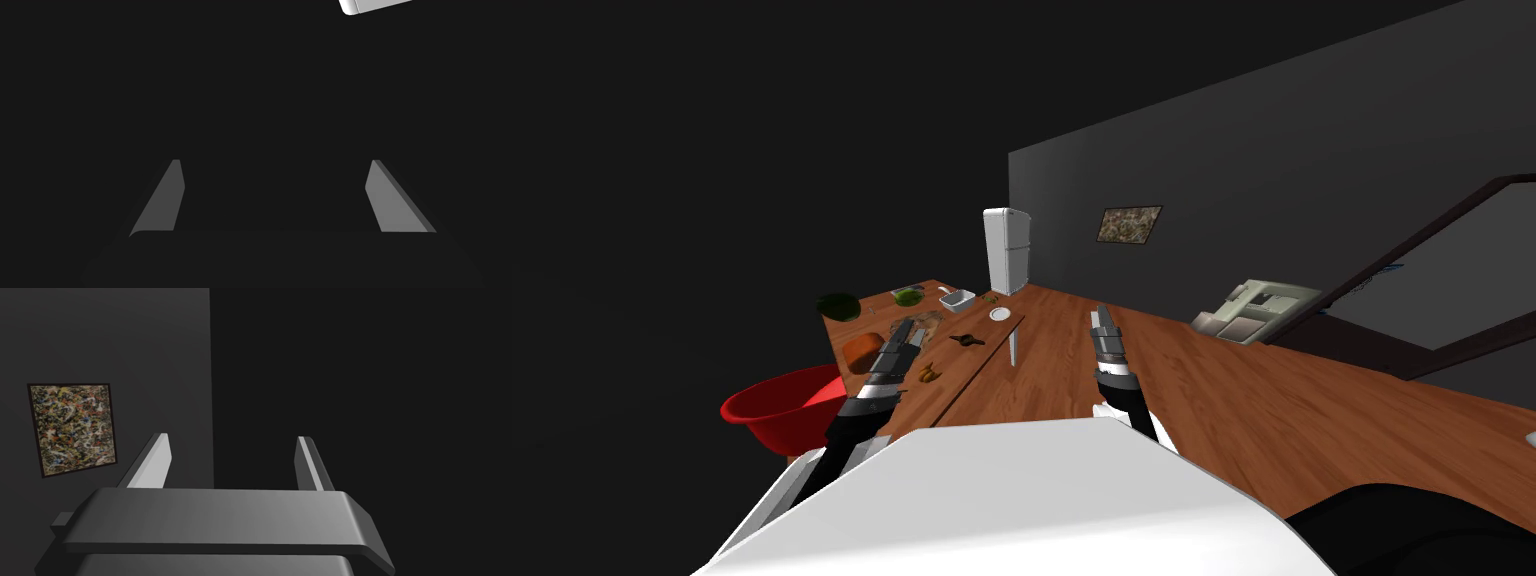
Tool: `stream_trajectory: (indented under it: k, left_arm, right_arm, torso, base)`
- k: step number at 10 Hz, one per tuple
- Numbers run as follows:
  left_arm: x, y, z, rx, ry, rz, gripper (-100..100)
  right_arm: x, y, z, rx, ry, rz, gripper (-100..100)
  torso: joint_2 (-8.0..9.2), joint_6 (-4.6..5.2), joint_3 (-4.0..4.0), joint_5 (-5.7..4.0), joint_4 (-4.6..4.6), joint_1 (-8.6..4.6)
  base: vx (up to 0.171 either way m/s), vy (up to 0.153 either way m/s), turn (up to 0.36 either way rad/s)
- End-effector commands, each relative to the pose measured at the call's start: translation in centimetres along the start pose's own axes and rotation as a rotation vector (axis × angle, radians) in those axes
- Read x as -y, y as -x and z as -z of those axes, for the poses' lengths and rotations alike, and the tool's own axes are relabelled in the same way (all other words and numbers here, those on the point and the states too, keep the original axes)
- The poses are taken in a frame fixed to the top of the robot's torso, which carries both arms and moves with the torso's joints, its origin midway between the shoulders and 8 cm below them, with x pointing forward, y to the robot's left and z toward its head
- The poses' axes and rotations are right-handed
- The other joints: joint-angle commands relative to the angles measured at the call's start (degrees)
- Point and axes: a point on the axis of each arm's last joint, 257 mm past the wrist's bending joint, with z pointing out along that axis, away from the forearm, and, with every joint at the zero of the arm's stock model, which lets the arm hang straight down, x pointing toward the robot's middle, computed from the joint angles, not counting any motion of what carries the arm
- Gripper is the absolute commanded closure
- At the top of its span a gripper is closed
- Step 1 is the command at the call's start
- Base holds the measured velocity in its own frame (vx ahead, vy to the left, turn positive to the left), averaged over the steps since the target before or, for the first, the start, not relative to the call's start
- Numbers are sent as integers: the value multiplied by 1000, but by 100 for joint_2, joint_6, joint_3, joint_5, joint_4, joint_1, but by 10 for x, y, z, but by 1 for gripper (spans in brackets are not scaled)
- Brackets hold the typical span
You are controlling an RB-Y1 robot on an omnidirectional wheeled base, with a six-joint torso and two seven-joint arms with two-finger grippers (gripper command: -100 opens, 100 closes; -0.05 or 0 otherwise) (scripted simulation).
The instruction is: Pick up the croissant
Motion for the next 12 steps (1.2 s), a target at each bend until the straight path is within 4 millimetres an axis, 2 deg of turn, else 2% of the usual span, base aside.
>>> stream_trajectory:
  k: [1,3,4,5,6,7,8,9,10,11,12]
  left_arm:
    - [-23,0,13,-27,61,-9,-100]
    - [-62,9,36,-69,167,-38,-100]
    - [-63,8,37,-71,168,-25,-100]
    - [-82,13,50,-91,225,-34,-100]
    - [-82,13,50,-91,225,-31,-100]
    - [-100,18,65,-111,281,-38,-100]
    - [-102,18,66,-111,284,-36,-100]
    - [-121,25,83,-130,345,-49,-100]
    - [-121,25,83,-129,345,-40,-100]
    - [-140,32,101,-148,408,-51,-100]
    - [-140,32,101,-146,408,-41,-100]
  right_arm:
    - [0,0,0,0,0,0,0]
    - [0,0,0,0,0,0,0]
    - [0,0,0,0,0,0,0]
    - [0,0,0,0,0,0,0]
    - [0,0,0,0,0,0,0]
    - [0,0,0,0,0,0,0]
    - [0,0,0,0,0,0,0]
    - [0,0,0,0,0,0,0]
    - [0,0,0,0,0,0,0]
    - [0,0,0,0,0,0,0]
    - [0,0,0,0,0,0,0]
  torso:
    - [0,0,0,0,0,0]
    - [-5,1,-3,-1,-1,-4]
    - [-12,1,-7,-2,-2,-7]
    - [-9,0,-5,-1,-2,-3]
    - [-5,1,-3,-1,-1,-5]
    - [-2,1,-1,-1,0,-1]
    - [-3,1,-1,0,0,2]
    - [-2,0,-1,0,0,4]
    - [-5,1,-3,0,-1,2]
    - [-4,0,-2,0,-1,4]
    - [-7,1,-4,1,-1,5]
  base:
    - [34,-38,-37]
    - [59,-51,-79]
    - [52,-36,-22]
    - [41,-40,-55]
    - [33,-28,-40]
    - [39,-25,-84]
    - [38,-18,-29]
    - [50,-29,-87]
    - [43,-18,-32]
    - [52,-16,-79]
    - [48,-18,-44]
